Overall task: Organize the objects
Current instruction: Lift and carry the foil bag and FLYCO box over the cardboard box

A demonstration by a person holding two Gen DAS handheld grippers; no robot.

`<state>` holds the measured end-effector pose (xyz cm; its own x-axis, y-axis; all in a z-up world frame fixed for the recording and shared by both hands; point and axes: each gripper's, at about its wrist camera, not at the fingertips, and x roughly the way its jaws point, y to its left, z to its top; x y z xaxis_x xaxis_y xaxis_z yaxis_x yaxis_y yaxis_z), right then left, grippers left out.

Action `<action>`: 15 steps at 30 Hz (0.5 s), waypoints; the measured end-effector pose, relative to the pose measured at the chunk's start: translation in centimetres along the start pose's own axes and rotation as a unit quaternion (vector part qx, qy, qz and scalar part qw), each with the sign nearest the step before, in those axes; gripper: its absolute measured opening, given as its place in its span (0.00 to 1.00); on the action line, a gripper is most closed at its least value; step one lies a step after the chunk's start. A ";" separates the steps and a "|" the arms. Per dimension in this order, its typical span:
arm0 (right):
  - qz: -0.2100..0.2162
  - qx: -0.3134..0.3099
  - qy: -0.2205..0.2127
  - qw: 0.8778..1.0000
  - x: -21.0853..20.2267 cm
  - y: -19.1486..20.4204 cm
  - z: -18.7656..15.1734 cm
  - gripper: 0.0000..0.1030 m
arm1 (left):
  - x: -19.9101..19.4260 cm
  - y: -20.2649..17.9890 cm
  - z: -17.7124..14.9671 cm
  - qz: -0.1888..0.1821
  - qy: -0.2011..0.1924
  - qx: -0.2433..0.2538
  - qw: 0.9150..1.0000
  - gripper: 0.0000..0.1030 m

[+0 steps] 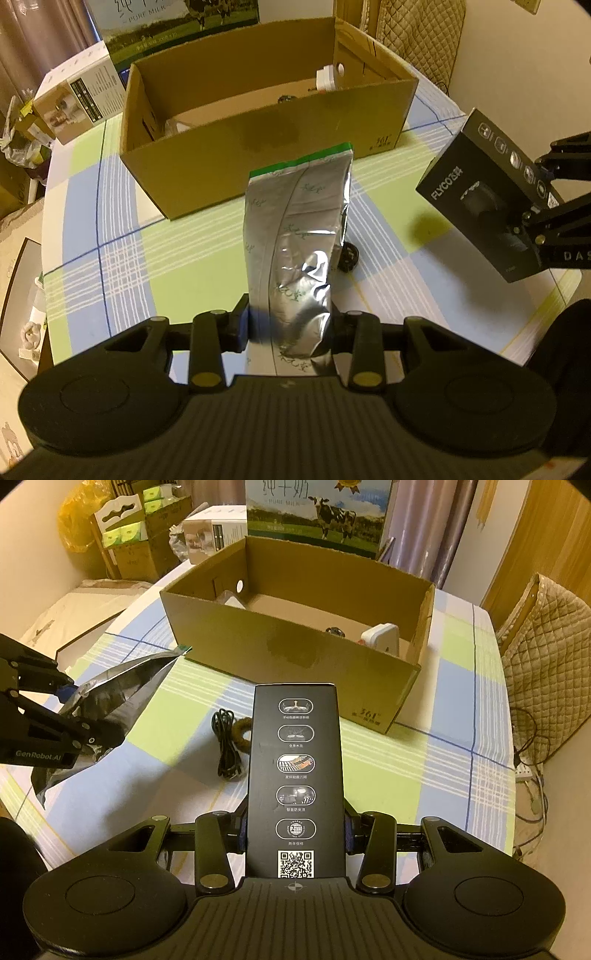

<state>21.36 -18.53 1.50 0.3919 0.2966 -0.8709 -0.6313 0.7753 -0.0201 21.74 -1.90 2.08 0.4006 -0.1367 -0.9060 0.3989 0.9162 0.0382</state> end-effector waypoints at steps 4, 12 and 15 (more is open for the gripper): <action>0.000 -0.001 -0.005 1.000 -0.6 0.1 0.6 0.40 | -0.7 0.1 0.6 0.000 -0.004 -0.003 1.000 0.31; 0.004 -0.003 -0.011 1.000 -1.1 0.2 1.8 0.40 | -1.9 0.3 1.9 0.001 -0.012 0.000 1.000 0.31; 0.005 -0.005 -0.014 1.000 -1.3 0.1 2.3 0.40 | -2.2 0.4 2.3 0.002 -0.014 0.000 1.000 0.31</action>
<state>22.28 -17.53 3.80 0.4033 0.3196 -0.8574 -0.6420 0.7665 -0.0163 22.91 -2.10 5.07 0.4256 -0.1444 -0.8933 0.3971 0.9169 0.0410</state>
